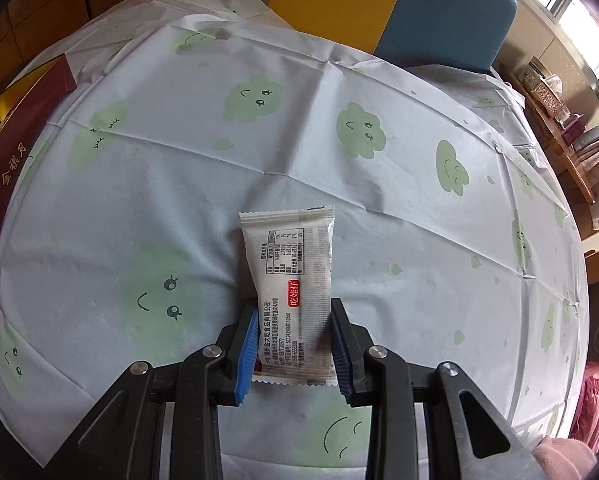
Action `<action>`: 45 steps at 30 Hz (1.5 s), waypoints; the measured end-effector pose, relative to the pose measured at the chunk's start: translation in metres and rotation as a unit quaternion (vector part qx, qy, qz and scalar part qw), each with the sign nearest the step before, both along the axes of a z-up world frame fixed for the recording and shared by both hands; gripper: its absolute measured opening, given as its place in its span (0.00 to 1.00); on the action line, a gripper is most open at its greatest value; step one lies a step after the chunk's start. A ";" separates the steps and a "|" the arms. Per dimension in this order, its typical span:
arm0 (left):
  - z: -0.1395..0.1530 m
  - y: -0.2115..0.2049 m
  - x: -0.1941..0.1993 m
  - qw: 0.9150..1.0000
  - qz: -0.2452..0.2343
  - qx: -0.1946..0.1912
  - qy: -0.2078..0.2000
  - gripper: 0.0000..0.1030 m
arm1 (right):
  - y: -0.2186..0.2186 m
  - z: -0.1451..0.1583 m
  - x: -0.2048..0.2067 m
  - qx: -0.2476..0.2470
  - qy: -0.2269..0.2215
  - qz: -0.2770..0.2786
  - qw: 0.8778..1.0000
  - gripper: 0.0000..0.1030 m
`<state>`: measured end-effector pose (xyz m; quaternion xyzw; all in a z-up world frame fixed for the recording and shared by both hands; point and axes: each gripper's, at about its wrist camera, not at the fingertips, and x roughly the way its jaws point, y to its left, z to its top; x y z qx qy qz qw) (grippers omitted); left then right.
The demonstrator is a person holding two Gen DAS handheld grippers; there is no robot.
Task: Organize snacks
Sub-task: 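Carry the white sachet into the gold tray and open the right tool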
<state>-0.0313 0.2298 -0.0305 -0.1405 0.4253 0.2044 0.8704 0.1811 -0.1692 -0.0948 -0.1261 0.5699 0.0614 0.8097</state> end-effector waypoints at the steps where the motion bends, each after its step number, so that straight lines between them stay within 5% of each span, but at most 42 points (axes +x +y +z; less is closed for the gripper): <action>1: 0.001 0.002 -0.001 1.000 0.004 -0.002 -0.004 0.49 | 0.002 0.003 -0.001 0.003 -0.003 -0.002 1.000 0.32; 9: -0.002 0.011 -0.002 1.000 0.024 -0.007 -0.004 0.49 | 0.071 0.069 -0.015 0.078 -0.059 0.068 0.993 0.32; 18: 0.001 0.015 -0.005 0.999 0.031 -0.003 -0.010 0.49 | 0.232 0.104 -0.051 0.202 -0.043 0.219 0.954 0.32; 28: -0.001 0.022 -0.004 0.999 0.045 -0.008 -0.007 0.49 | 0.310 0.084 -0.061 0.250 0.012 0.256 0.934 0.32; 37: -0.002 0.024 -0.004 0.999 0.051 -0.003 -0.007 0.49 | 0.345 0.023 -0.064 0.183 0.063 0.257 0.947 0.32; 45: -0.002 0.023 -0.005 0.999 0.049 -0.001 -0.007 0.49 | 0.334 0.025 -0.065 0.199 0.061 0.249 0.946 0.34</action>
